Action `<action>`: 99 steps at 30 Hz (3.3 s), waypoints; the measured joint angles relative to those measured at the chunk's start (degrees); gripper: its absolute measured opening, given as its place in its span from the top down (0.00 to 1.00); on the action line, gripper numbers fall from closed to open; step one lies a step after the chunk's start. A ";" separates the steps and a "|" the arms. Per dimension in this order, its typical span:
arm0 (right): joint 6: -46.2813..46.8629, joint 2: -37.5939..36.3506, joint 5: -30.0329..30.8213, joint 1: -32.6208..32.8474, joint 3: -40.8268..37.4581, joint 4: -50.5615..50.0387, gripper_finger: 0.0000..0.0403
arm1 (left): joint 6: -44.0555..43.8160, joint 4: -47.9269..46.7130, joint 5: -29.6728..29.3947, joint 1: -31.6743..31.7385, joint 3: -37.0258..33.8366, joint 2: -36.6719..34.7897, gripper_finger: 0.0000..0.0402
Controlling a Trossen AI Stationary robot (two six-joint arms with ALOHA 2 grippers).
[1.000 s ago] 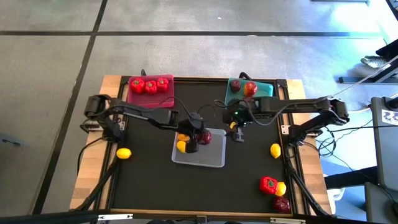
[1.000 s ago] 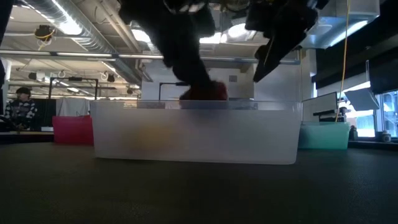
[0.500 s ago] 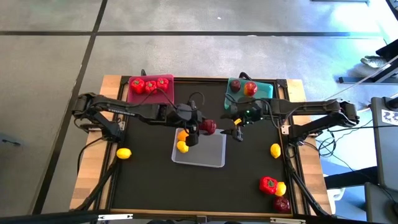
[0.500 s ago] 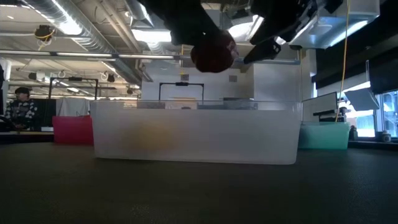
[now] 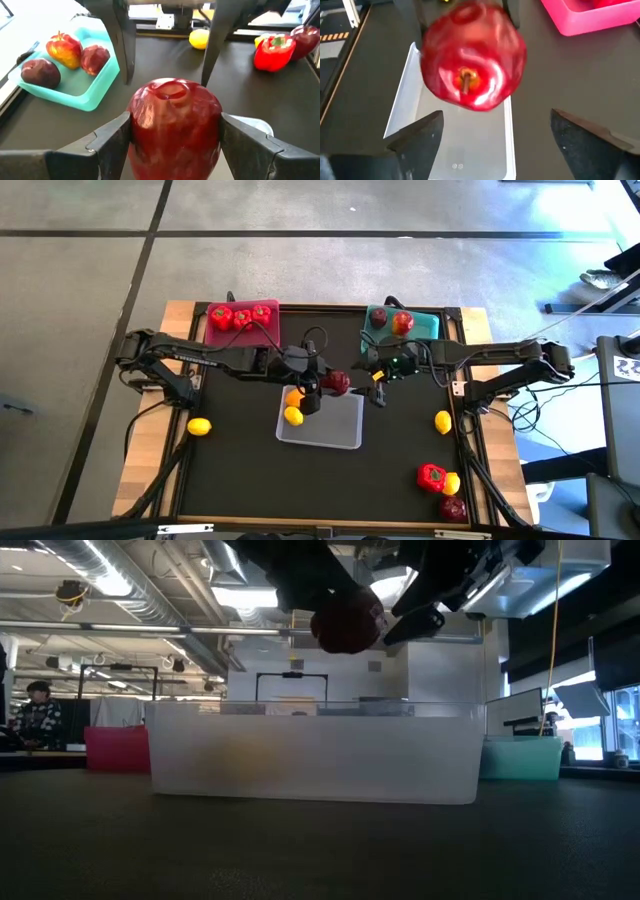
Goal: Sort produce into baskets
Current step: Put the apple into the blue bin
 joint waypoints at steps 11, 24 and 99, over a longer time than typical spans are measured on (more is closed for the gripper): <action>1.65 1.86 2.48 0.04 0.09 8.38 0.07 | -1.28 1.15 -0.07 1.85 0.07 0.92 0.32; 0.63 4.71 -0.07 0.04 0.07 11.12 0.08 | -1.76 3.90 -0.02 2.25 0.07 1.01 0.32; 2.19 24.37 -1.01 9.36 0.02 12.86 0.08 | -2.20 -6.04 5.97 0.83 -4.87 13.84 0.16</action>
